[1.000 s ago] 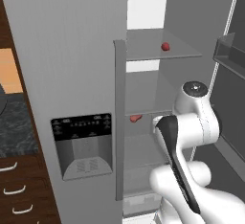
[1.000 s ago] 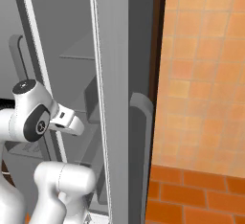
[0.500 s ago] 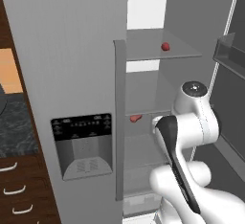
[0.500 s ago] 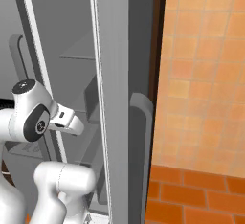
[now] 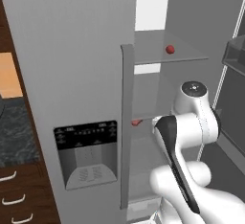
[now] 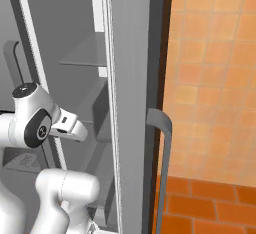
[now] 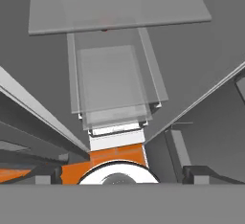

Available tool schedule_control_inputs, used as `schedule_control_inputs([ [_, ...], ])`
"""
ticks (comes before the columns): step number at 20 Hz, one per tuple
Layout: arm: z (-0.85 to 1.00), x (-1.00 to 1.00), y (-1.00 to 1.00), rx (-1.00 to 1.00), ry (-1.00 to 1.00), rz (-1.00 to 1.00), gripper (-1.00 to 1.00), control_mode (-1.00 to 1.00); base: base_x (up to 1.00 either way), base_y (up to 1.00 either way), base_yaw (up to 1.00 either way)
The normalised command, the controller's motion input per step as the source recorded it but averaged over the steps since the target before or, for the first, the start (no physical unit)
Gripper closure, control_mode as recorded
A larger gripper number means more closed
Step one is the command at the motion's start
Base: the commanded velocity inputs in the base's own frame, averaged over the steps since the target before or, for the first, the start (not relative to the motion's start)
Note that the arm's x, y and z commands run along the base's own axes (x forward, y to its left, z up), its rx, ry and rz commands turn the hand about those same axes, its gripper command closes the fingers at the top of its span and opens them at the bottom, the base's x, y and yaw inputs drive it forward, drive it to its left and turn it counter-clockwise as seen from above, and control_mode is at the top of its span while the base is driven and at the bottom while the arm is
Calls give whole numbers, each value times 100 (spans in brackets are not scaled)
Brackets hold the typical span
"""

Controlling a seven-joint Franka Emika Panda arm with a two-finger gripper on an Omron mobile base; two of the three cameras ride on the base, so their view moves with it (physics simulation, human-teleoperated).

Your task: Take the strawberry from the fridge and place it on top of the pancake, located on the dining counter.

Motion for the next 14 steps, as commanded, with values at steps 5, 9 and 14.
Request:
schedule_control_inputs([
  [5, 0, 0, 0, 0, 0, 0, -100, 100, 43, -1, -1],
  [9, 0, 0, 0, 0, 0, 0, -100, 100, 55, 0, -2],
  [14, 0, 0, 0, 0, 0, 0, -100, 100, 36, 0, 0],
])
